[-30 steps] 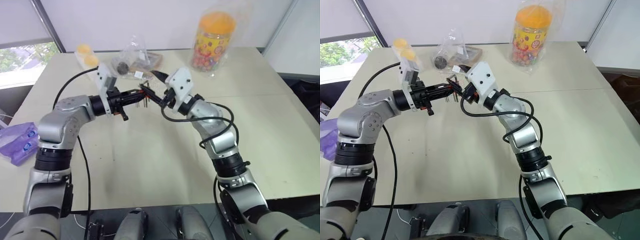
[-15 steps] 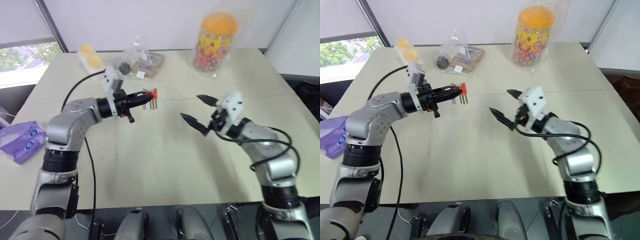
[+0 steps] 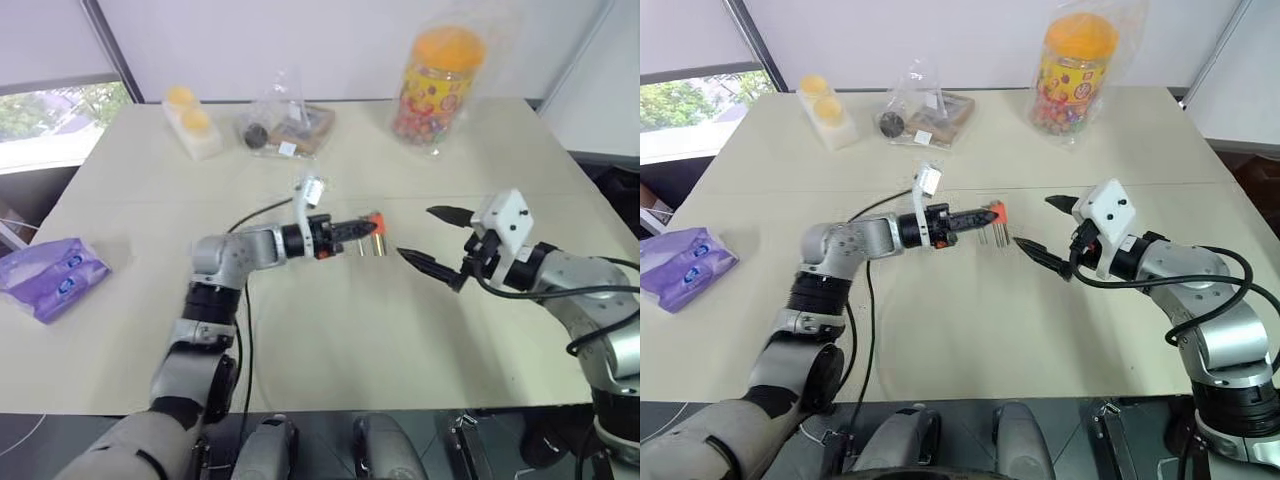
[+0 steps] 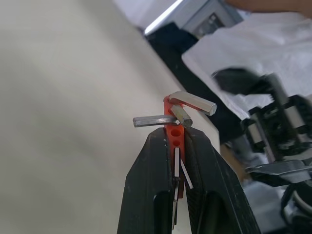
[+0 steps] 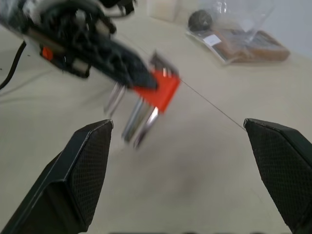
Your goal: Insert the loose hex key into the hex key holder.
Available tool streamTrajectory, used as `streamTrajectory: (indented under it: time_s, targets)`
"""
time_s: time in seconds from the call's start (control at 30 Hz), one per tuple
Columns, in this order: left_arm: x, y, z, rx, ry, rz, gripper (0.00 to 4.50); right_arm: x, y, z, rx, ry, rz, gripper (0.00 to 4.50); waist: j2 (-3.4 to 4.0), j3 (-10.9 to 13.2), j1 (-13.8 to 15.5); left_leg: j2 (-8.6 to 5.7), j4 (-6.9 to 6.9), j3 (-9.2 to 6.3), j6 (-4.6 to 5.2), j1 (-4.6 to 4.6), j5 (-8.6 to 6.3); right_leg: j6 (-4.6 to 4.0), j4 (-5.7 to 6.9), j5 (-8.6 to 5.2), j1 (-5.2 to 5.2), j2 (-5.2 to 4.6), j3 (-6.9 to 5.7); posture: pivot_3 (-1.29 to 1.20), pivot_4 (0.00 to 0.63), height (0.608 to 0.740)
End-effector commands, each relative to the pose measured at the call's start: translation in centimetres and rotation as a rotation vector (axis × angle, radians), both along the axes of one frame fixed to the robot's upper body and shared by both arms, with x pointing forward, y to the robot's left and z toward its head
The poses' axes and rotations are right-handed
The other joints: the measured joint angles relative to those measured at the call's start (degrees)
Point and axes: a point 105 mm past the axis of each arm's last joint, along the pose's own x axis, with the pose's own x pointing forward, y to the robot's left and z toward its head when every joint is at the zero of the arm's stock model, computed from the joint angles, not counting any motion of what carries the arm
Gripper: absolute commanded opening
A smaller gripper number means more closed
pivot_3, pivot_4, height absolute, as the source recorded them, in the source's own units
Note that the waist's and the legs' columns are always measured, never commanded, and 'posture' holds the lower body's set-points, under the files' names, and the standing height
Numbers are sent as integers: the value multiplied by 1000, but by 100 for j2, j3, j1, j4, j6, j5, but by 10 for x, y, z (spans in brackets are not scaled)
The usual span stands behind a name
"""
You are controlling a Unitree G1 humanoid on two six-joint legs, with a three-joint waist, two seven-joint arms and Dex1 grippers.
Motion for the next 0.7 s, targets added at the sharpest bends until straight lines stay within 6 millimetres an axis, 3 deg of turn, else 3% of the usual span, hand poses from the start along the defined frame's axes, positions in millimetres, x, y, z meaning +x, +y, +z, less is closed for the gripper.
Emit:
streamTrajectory:
  time_s: [0.03,0.17,0.3,0.33,0.37,0.47,0.5,0.6,0.7]
  targets:
    - [4,-1,-9,27,88,24,0,-4,-1,16,-15,-77,-17,4463,0,0,6,1,-1,0,0,1,0,0,1,0,-1,1,0,0,150,740]
    - [6,2,-30,84,199,52,0,-6,-1,14,-19,-80,-31,4463,0,0,28,0,1,-1,-1,0,1,0,1,0,0,0,0,0,150,740]
    - [6,19,-54,150,273,86,0,-6,-1,13,-24,-88,-43,4463,0,0,29,-1,1,-1,-1,0,1,0,1,0,0,-2,0,0,150,740]
    - [6,23,-58,166,279,90,864,-6,0,13,-23,-88,-44,4500,0,0,24,-1,1,-1,-2,0,1,0,0,0,0,-1,0,0,150,740]
    - [4,27,-61,188,279,87,1135,-6,0,13,-24,-91,-44,4500,1,0,12,-1,0,-1,-2,0,1,0,1,0,0,-1,0,0,150,740]
    - [2,41,-67,246,253,85,2536,-5,1,12,-27,-94,-44,4500,2,-2,13,1,-1,-2,-3,2,1,0,2,0,-1,-1,1,0,150,740]
    - [2,47,-67,264,239,90,3157,-4,1,12,-30,-96,-41,4500,1,-2,7,0,-1,-1,-3,4,1,0,2,0,1,-2,2,0,150,740]
    - [6,66,-59,327,121,100,4467,-4,3,11,-43,-95,-28,4500,4,-5,-24,2,-1,1,-5,9,2,0,2,0,3,0,5,0,150,740]
    - [8,84,-47,410,-61,85,4467,-3,1,9,-76,-91,-12,4500,9,-7,-57,8,-9,4,-8,17,3,0,4,0,3,4,10,0,150,740]
